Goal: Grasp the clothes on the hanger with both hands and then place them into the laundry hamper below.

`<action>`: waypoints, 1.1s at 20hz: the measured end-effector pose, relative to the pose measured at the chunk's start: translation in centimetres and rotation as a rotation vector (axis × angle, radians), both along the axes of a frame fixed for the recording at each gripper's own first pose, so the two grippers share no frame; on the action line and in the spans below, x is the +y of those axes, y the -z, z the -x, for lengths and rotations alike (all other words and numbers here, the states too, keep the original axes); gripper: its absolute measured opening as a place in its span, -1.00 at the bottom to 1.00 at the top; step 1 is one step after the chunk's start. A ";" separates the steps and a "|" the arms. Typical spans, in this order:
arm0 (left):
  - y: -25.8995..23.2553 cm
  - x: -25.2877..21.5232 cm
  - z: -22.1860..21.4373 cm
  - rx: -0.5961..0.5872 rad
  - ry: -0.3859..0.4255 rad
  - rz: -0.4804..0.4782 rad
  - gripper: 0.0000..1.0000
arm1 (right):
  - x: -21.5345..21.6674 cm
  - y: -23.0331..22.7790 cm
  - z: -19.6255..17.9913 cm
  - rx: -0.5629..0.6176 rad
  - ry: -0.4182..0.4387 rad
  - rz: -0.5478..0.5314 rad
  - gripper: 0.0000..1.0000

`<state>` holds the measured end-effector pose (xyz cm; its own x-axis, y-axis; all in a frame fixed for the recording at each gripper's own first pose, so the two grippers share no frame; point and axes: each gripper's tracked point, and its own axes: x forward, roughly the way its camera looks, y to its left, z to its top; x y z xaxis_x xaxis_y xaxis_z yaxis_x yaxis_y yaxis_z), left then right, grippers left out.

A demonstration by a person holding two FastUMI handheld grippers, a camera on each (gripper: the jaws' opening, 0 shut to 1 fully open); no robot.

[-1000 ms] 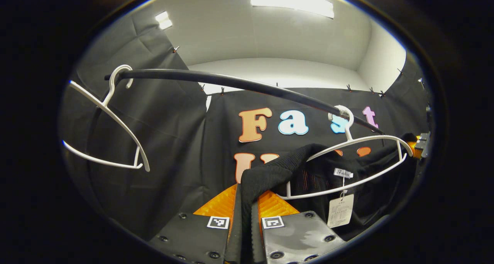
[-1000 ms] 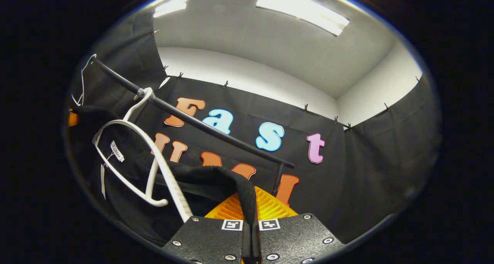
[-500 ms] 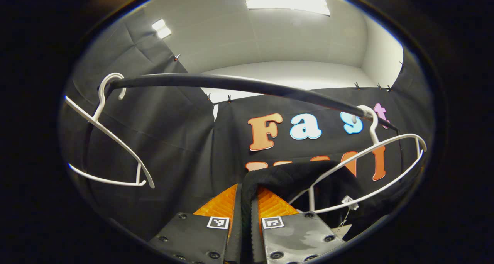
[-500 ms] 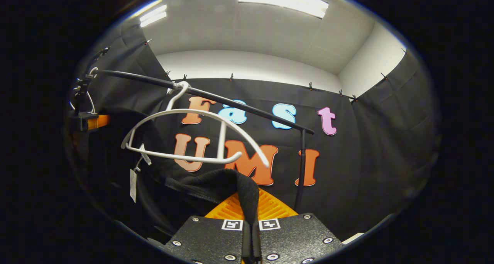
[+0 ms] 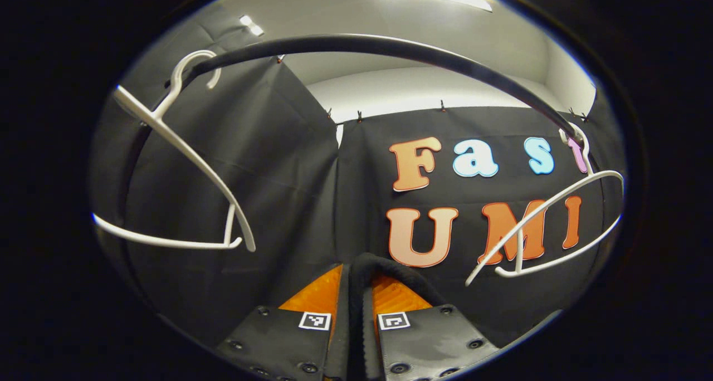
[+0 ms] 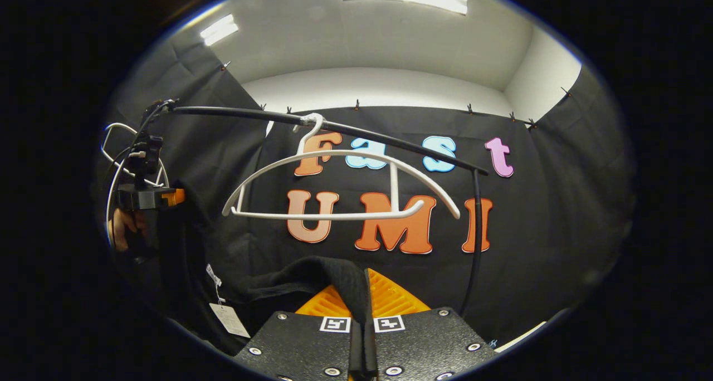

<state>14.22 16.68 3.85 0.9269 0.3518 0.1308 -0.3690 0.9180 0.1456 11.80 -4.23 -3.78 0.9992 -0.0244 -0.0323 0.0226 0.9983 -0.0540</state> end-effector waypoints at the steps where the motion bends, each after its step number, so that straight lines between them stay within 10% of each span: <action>1: 0.3 0.1 0.6 0.003 -0.001 -0.011 -0.66 | 0.4 0.6 0.4 0.014 -0.005 -0.011 -0.98; 22: 12.5 -11.0 11.2 0.344 0.283 0.069 -0.65 | 6.4 6.6 6.6 0.229 -0.088 -0.136 -0.98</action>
<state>3.00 5.69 -8.69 0.9733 0.0748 -0.2169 -0.0423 0.9877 0.1508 5.20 2.20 -10.34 0.9634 0.0823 -0.2550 -0.0620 0.9943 0.0865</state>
